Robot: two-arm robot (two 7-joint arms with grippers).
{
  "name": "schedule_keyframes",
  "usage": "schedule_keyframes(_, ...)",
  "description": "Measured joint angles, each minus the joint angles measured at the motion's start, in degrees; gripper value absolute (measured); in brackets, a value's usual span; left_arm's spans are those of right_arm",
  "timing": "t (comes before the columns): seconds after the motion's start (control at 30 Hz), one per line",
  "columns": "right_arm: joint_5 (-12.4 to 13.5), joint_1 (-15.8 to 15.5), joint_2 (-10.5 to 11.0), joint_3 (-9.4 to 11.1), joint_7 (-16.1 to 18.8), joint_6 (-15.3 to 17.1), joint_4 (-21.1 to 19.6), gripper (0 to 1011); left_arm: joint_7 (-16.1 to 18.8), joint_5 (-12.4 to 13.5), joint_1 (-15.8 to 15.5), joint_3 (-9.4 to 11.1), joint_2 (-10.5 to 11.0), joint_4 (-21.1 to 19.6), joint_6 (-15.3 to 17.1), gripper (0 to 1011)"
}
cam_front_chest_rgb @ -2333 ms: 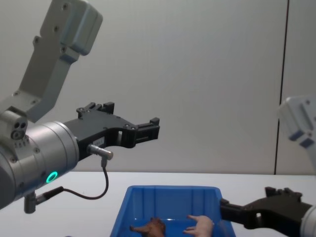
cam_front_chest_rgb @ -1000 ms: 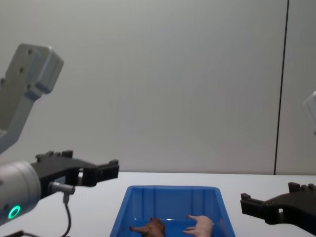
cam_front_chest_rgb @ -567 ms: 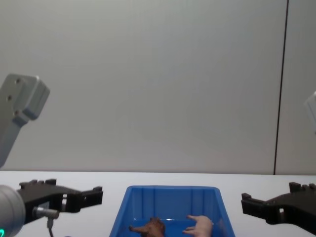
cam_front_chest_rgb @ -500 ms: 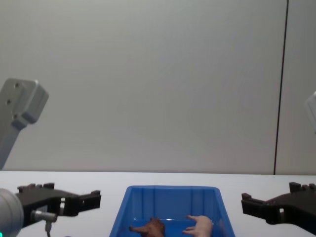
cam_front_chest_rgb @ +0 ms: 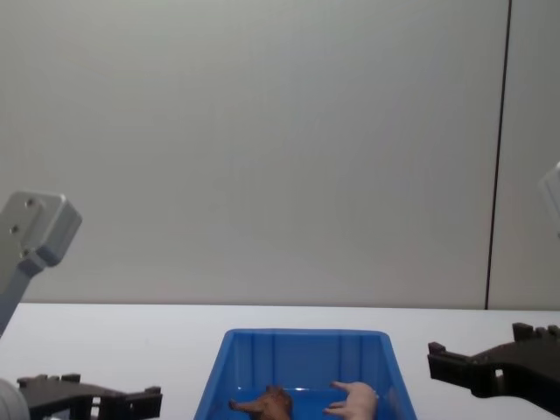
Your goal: Pick up the two dolls from the table and place them into the box.
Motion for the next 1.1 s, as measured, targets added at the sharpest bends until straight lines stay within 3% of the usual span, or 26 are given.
schedule_keyframes(0.3, 0.00, 0.00, 0.00, 0.00, 0.01, 0.00, 0.00, 1001, -0.99, -0.15, -0.58, -0.11, -0.63, 1.99, 0.88, 1000)
schedule_keyframes(0.47, 0.00, 0.00, 0.00, 0.00, 0.01, 0.00, 0.00, 1001, -1.66, -0.16, -0.94, -0.15, -0.99, 2.99, 1.16, 906)
schedule_keyframes(0.6, 0.00, 0.00, 0.00, 0.00, 0.01, 0.00, 0.00, 1001, -2.37, -0.13, -1.35, -0.19, -1.38, 3.95, 1.40, 758)
schedule_keyframes(0.83, 0.00, 0.00, 0.00, 0.00, 0.01, 0.00, 0.00, 1001, -3.25, -0.11, -1.88, -0.22, -1.92, 5.47, 1.86, 586)
schedule_keyframes(0.87, 0.00, 0.00, 0.00, 0.00, 0.01, 0.00, 0.00, 1001, -3.38, -0.11, -1.97, -0.23, -2.04, 5.80, 1.96, 516)
schedule_keyframes(1.07, 0.00, 0.00, 0.00, -0.01, 0.01, 0.00, 0.00, 1001, -3.69, -0.12, -2.20, -0.27, -2.39, 6.67, 2.25, 309)
schedule_keyframes(1.1, 0.00, 0.00, 0.00, -0.01, 0.01, 0.00, 0.00, 1001, -3.69, -0.12, -2.20, -0.27, -2.39, 6.67, 2.25, 309)
